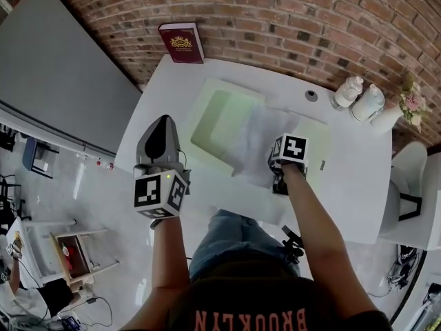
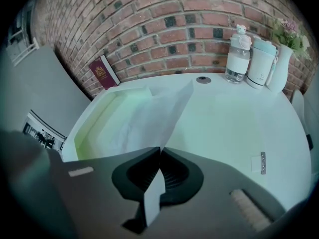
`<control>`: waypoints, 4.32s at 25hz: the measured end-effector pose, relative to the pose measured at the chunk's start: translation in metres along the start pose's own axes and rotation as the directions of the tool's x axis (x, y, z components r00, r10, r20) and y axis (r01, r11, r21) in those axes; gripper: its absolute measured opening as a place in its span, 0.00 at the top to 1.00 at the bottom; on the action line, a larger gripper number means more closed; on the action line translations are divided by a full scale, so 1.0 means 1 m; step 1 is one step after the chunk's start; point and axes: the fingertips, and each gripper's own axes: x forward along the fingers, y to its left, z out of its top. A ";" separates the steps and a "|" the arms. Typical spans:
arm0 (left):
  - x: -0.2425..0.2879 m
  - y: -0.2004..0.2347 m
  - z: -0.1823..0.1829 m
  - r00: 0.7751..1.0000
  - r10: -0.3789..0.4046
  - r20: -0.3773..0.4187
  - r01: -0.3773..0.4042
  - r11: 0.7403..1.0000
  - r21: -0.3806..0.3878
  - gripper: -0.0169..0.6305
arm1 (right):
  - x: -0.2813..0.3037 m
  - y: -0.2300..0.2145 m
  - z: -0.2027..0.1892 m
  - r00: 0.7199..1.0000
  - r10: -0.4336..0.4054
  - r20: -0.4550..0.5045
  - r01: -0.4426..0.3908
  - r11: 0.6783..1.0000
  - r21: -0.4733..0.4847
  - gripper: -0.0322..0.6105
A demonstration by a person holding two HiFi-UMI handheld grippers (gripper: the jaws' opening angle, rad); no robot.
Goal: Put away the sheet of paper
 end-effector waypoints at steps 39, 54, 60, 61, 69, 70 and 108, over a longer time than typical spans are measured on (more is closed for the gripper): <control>0.081 0.140 -0.017 0.990 -0.144 -0.006 0.143 0.989 -0.037 0.98 | 0.052 0.120 0.030 1.000 -0.004 -0.011 0.006 0.995 0.098 0.94; 0.094 0.174 -0.019 0.990 -0.141 0.004 0.141 0.988 -0.055 0.98 | 0.066 0.160 0.043 0.997 0.077 -0.022 -0.077 0.997 -0.017 0.89; 0.098 0.178 -0.021 0.990 -0.143 0.007 0.143 0.988 -0.062 0.98 | 0.070 0.165 0.048 0.995 0.104 -0.006 -0.104 0.995 -0.013 0.64; 0.098 0.178 -0.021 0.990 -0.142 0.008 0.143 0.988 -0.064 0.98 | 0.070 0.163 0.048 0.996 0.091 -0.002 -0.091 0.996 -0.011 0.59; 0.101 0.172 -0.019 0.989 -0.145 0.017 0.146 0.987 -0.072 0.98 | 0.066 0.144 0.049 0.997 0.066 0.032 -0.067 0.997 0.028 0.40; 0.101 0.170 -0.018 0.989 -0.147 0.017 0.148 0.986 -0.073 0.98 | 0.064 0.143 0.049 0.997 0.070 0.035 -0.071 0.997 0.032 0.40; 0.037 -0.001 0.013 0.984 -0.175 0.040 0.175 0.984 -0.007 0.98 | -0.145 0.076 0.094 0.728 0.272 0.630 -0.070 0.943 -0.325 0.95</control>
